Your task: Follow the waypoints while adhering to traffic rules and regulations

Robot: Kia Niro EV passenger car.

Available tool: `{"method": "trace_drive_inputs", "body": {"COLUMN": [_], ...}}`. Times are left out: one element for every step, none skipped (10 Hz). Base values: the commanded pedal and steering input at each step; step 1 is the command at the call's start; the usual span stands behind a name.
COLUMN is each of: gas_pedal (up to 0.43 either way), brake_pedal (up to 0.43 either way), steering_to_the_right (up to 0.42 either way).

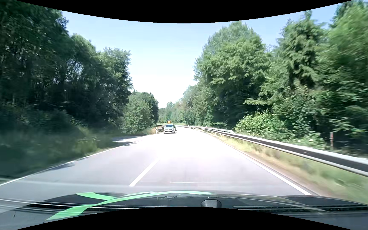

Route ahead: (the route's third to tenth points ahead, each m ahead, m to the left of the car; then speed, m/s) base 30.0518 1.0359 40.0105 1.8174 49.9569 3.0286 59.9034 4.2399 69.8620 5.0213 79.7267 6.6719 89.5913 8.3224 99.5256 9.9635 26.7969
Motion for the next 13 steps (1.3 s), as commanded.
{"method": "trace_drive_inputs", "body": {"gas_pedal": [0.177,0.177,0.177,0.157,0.130,0.130,0.130,0.138,0.150,0.169,0.177,0.189,0.209], "brake_pedal": [0.000,0.000,0.000,0.000,0.000,0.000,0.000,0.000,0.000,0.000,0.000,0.000,0.000], "steering_to_the_right": [-0.015,-0.015,-0.015,-0.015,-0.015,-0.015,-0.015,-0.013,-0.012,-0.012,-0.012,-0.012,-0.013]}}
